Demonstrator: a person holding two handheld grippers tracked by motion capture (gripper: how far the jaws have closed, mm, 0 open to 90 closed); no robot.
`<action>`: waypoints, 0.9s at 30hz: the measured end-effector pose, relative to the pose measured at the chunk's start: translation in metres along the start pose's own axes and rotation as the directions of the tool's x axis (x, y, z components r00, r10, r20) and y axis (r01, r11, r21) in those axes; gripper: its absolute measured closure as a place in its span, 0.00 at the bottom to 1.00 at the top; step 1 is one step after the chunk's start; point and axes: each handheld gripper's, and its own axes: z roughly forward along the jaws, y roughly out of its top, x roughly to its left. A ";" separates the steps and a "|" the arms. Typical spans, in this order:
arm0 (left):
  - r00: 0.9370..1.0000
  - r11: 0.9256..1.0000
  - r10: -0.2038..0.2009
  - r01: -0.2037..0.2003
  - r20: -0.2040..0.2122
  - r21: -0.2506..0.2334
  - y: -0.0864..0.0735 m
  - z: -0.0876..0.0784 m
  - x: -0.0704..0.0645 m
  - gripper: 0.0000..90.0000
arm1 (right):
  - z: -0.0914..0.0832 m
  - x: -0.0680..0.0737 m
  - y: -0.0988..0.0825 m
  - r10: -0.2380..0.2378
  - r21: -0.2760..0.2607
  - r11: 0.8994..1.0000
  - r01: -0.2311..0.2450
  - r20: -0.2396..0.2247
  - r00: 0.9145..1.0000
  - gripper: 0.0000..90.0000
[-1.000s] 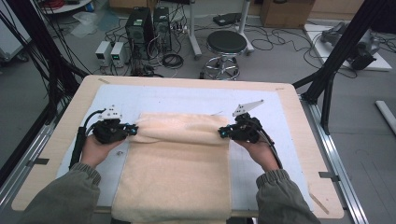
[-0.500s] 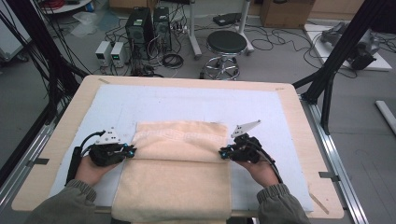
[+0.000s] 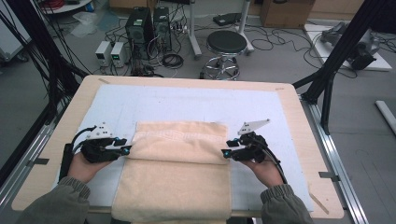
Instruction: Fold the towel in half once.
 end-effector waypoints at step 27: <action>0.996 0.990 -0.070 0.076 -0.056 0.115 0.011 0.075 0.024 0.87 | 0.061 -0.044 0.009 0.058 0.085 0.994 -0.073 0.171 0.984 0.86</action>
